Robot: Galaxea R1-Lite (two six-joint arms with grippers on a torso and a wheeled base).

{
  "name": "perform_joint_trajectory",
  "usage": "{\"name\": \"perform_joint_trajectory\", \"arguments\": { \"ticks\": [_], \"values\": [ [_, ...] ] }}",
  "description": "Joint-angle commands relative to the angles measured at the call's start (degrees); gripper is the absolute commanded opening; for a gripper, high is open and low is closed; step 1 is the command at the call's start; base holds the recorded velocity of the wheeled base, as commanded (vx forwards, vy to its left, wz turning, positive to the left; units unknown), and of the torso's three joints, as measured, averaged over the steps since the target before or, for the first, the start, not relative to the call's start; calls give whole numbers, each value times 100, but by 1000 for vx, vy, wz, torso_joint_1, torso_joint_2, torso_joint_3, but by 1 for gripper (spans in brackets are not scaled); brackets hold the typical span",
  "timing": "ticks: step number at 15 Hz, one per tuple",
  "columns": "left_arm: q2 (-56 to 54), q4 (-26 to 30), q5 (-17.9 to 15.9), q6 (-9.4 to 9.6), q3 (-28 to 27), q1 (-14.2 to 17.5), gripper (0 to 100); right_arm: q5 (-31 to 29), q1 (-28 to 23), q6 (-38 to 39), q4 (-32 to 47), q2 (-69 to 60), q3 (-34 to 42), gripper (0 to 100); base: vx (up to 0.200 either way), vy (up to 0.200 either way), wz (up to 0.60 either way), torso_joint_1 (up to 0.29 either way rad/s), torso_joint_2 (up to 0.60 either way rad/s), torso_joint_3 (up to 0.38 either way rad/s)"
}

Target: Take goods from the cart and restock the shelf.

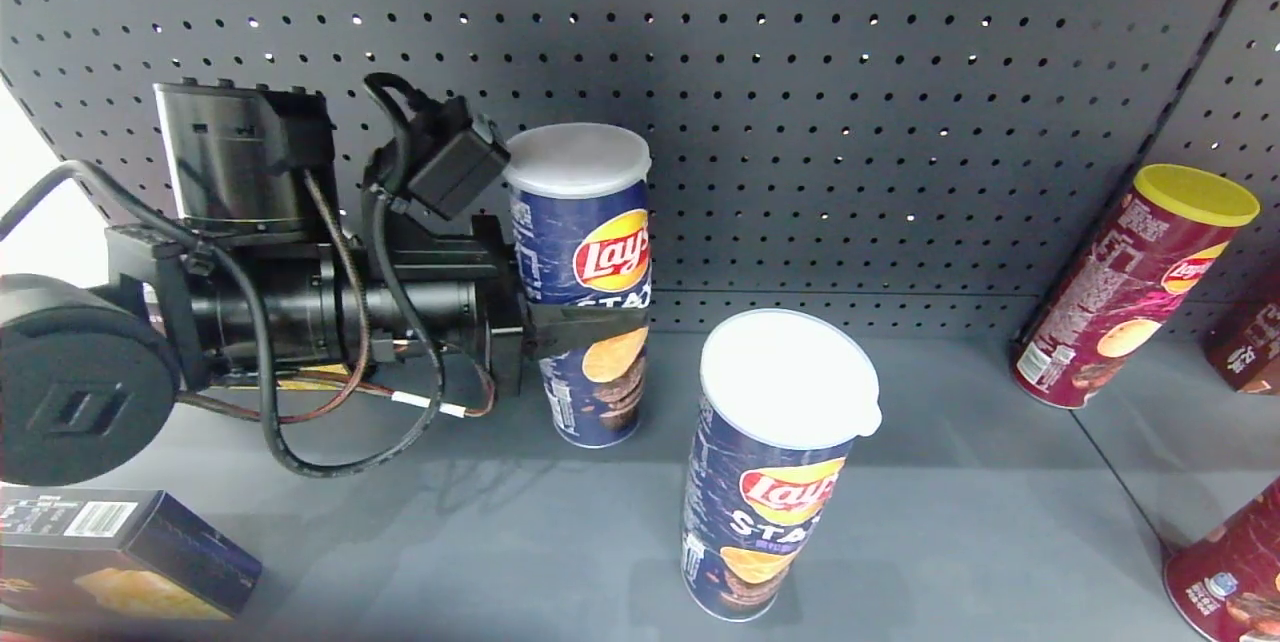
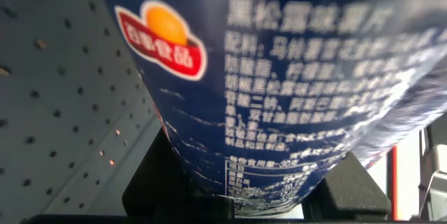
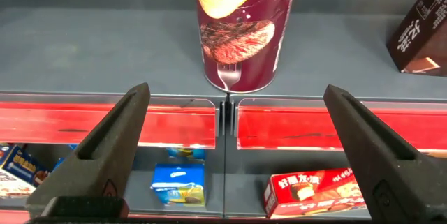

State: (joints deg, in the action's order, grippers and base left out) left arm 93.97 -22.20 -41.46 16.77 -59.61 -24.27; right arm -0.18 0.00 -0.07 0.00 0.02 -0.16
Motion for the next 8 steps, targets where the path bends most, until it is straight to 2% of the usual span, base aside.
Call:
{"name": "perform_joint_trajectory", "arguments": {
  "ticks": [1,3,8],
  "values": [
    [500,128,-20,28,-472,1,0,1,0,-1,0,-2,-2,100,0,0,0,0,0,0],
    [852,154,-29,36,-903,-69,0,1,0,-1,0,-2,-2,100,0,0,0,0,0,0],
    [1388,154,-46,28,-1501,-148,0,1,0,-1,0,-2,7,100,0,0,0,0,0,0]
  ]
}}
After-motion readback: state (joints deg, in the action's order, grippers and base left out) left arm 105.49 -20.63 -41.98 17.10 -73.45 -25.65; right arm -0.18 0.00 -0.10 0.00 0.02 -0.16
